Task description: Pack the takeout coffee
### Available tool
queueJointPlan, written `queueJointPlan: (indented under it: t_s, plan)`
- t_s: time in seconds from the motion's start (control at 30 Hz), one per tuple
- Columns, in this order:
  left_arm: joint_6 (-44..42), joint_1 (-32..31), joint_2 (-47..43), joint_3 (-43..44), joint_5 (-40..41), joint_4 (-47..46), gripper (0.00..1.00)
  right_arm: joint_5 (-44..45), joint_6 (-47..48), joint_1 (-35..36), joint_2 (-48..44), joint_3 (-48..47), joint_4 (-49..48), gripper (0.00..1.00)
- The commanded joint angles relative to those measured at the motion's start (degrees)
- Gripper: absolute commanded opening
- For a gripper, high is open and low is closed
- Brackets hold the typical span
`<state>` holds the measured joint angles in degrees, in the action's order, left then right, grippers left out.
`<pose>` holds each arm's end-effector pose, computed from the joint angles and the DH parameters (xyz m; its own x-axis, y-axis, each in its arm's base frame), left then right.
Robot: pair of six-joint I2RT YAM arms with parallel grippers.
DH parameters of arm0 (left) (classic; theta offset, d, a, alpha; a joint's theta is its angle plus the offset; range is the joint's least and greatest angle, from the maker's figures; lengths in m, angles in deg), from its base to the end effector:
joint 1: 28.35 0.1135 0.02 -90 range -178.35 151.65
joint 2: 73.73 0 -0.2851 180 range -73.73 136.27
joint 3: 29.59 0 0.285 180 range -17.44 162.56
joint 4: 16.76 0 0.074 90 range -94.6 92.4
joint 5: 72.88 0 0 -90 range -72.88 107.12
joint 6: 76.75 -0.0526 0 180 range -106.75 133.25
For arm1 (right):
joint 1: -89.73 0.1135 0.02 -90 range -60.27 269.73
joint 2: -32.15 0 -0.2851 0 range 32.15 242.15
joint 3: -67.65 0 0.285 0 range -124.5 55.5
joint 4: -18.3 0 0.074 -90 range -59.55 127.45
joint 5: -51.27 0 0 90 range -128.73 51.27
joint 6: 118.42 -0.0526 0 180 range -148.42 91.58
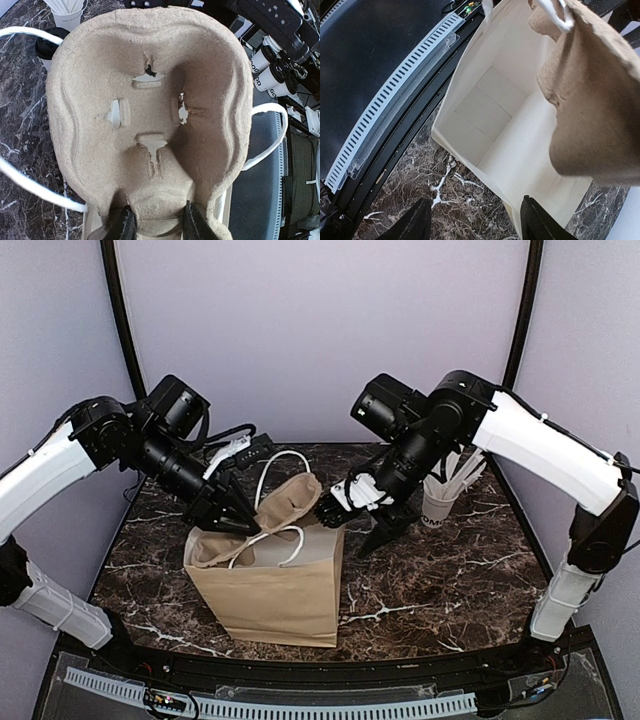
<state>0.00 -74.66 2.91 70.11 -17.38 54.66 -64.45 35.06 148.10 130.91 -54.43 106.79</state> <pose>0.1818 -0.2334 0.4148 -0.3063 0.5941 -0.7438 0.9514 0.1654 -0.2597 0.1778 0.3322 0.3979 0.5594 -0.6290 -0.5399 -0.8111 -0.5498 -0.1999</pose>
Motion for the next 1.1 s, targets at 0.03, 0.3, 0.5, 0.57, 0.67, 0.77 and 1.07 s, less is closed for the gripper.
queueJointPlan:
  t_s: [0.03, 0.3, 0.5, 0.57, 0.67, 0.77, 1.07]
  plan:
    - [0.2, -0.7, -2.2, -4.4, 0.2, 1.7, 0.3, 2.9, 1.3, 0.5, -1.8, 0.7, 4.3, 0.61]
    - [-0.9, -7.0, 3.9, -1.1, 5.9, 3.6, 0.3, 1.4, 1.3, 0.5, -1.4, -0.9, 4.2, 0.6]
    - [-3.5, -9.1, 8.1, 3.1, 13.4, 4.3, 0.29, -0.2, 1.5, 0.5, -1.2, -3.5, 4.8, 0.6]
    - [-3.7, -9.1, 8.3, 3.9, 14.8, 4.4, 0.29, 0.1, 1.6, 0.5, -1.4, -3.6, 4.9, 0.6]
    - [-3.7, -9.1, 8.4, 4.1, 16.4, 4.5, 0.29, 0.5, 1.8, 0.5, -1.6, -3.3, 4.9, 0.6]
    - [-3.5, -9.2, 8.3, 5.3, 17.1, 4.3, 0.29, 1.6, 2.7, 1.0, -1.7, -2.1, 4.9, 0.61]
    - [-4.6, -9.1, 6.0, 5.4, 19.5, 4.6, 0.29, 7.5, 2.9, 6.1, -3.1, 2.0, 4.9, 0.6]
